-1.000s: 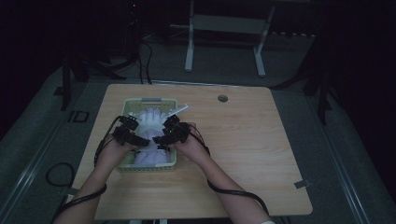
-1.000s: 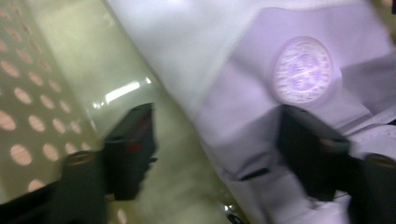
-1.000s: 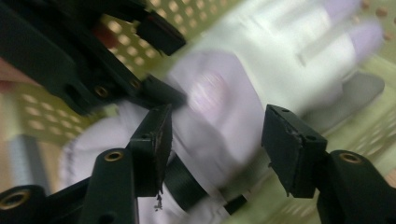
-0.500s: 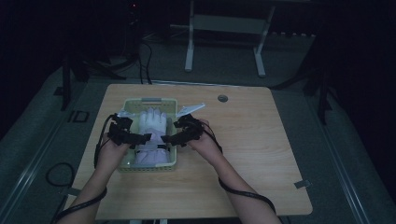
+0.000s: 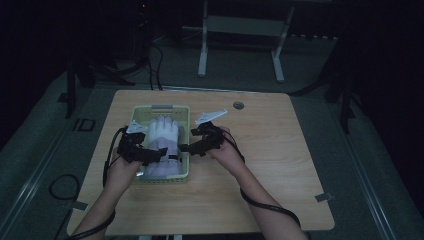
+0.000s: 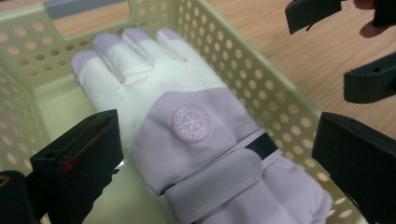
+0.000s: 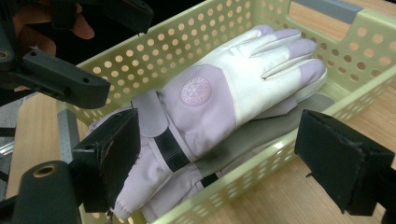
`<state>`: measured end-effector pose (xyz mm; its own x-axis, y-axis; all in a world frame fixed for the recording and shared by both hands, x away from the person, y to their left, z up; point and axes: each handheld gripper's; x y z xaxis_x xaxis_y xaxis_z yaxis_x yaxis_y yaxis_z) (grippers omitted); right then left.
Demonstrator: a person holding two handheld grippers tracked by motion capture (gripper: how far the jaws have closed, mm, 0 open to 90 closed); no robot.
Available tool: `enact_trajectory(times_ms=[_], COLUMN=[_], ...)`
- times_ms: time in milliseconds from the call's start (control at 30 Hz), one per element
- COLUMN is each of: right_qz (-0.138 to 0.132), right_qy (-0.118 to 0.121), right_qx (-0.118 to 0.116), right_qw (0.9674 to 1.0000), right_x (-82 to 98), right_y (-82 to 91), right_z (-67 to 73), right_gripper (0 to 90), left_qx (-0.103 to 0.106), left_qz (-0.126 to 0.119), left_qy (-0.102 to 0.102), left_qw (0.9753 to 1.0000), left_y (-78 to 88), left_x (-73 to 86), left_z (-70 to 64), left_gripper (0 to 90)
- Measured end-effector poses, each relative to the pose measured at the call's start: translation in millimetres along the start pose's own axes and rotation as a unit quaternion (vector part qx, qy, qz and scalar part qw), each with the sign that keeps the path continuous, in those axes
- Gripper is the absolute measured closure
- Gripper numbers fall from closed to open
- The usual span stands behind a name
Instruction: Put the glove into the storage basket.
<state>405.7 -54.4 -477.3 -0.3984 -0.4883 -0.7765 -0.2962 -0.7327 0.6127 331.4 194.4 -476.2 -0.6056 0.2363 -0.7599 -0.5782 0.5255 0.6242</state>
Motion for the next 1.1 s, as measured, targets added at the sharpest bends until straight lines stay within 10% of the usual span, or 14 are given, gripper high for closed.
enact_trajectory(times_ms=[433, 800, 1100], right_qz=[-0.005, -0.011, -0.013], right_qy=[0.003, 0.005, 0.007], right_qx=[-0.001, 0.001, 0.014], right_qw=[1.0000, 0.9999, 0.9998], right_x=[10.5, 26.7, 47.2], right_y=[10.8, 24.3, 50.5], right_z=[-9.5, -15.1, -23.9], right_gripper=[14.1, 14.2, 14.3], left_qx=[-0.017, 0.015, 0.040], left_qz=[-0.011, -0.027, -0.033], left_qy=[-0.034, -0.047, -0.103], left_qw=[0.9992, 0.9984, 0.9933], left_y=[-13.1, -12.4, -16.6], left_x=[6.4, 10.7, 3.3], left_z=[-36.1, -66.9, -110.0], left_gripper=[2.2, 2.2, 2.2])
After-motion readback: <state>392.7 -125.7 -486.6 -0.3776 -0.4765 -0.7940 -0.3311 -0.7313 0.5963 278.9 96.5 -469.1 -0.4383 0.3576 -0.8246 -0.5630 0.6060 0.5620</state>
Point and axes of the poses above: each handheld gripper's, and its own axes: y roughly backward along the jaws, x roughly out of its underside, z roughly to its left, and after that the axes turned 4 degrees about x, right-handed
